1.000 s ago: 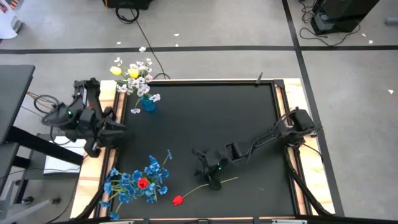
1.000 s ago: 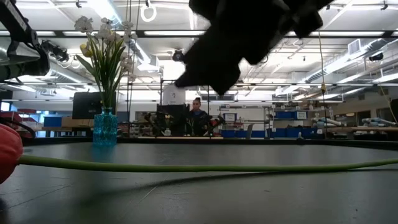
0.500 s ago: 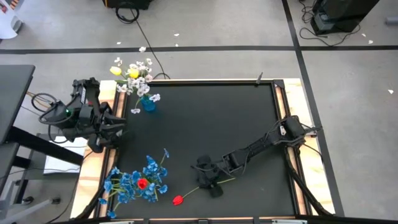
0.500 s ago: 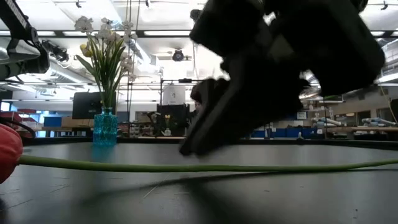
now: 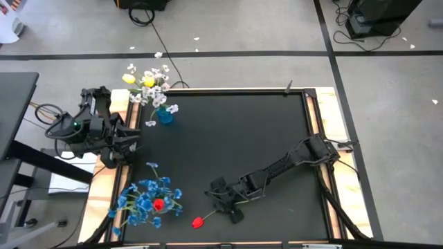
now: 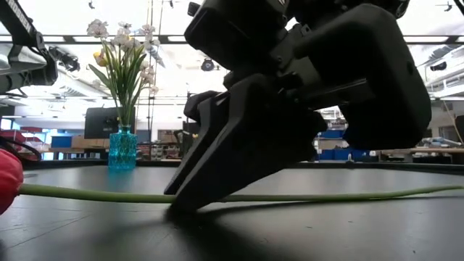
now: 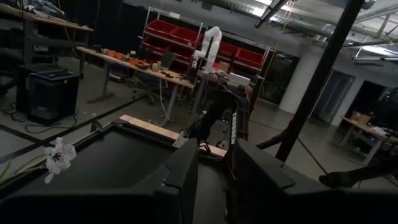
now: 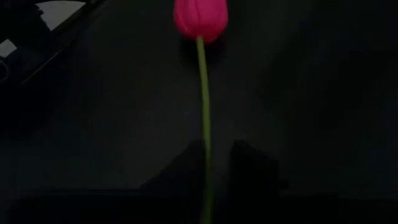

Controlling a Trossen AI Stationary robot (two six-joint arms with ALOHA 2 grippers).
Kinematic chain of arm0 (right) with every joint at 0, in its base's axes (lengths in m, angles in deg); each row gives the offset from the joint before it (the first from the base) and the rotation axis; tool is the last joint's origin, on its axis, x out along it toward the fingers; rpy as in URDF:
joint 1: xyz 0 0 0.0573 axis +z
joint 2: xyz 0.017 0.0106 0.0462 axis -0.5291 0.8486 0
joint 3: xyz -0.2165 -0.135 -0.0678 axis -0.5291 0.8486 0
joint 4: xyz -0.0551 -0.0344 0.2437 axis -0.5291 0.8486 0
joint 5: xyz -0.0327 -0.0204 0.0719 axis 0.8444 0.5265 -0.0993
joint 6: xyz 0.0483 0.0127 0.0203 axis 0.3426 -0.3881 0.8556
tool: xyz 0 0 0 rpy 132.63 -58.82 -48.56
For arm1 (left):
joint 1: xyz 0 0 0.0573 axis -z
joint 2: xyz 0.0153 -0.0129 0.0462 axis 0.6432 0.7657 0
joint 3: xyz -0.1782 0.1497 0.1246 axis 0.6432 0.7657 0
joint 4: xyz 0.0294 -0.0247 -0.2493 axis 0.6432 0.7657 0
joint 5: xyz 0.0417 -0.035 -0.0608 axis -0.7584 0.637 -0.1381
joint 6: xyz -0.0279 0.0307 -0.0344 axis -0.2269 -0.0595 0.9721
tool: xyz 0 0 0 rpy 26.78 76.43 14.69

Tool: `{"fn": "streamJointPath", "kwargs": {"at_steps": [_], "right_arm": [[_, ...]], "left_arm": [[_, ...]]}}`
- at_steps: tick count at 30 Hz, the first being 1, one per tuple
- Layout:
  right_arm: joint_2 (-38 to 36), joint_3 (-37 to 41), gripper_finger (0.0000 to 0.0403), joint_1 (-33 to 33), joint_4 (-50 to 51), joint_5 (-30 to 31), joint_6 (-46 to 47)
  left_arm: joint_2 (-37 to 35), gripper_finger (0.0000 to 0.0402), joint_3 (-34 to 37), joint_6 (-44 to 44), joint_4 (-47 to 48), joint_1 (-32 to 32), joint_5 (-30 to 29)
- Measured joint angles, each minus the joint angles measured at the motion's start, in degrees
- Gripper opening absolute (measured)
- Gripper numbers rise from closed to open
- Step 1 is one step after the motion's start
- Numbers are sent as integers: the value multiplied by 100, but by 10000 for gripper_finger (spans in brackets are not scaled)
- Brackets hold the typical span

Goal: Sort flowers into vase by color
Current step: Put the red flower into the transparent vase

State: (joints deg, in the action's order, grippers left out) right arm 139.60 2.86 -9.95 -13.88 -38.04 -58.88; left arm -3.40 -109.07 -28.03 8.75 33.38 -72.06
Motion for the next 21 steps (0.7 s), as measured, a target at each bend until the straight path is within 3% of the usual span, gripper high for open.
{"fn": "streamJointPath", "kwargs": {"at_steps": [5,9,15,21], "right_arm": [[-49,-2,12,-16,224,-138,1],[-262,30,12,-113,531,-322,412],[-1013,42,5,-452,570,134,540],[-1854,46,3,-1034,212,520,1334]], "left_arm": [[0,112,0,-21,25,0,-38],[0,112,0,-24,27,0,-43],[0,112,0,-140,46,0,-45],[0,112,0,-423,42,0,-216]]}}
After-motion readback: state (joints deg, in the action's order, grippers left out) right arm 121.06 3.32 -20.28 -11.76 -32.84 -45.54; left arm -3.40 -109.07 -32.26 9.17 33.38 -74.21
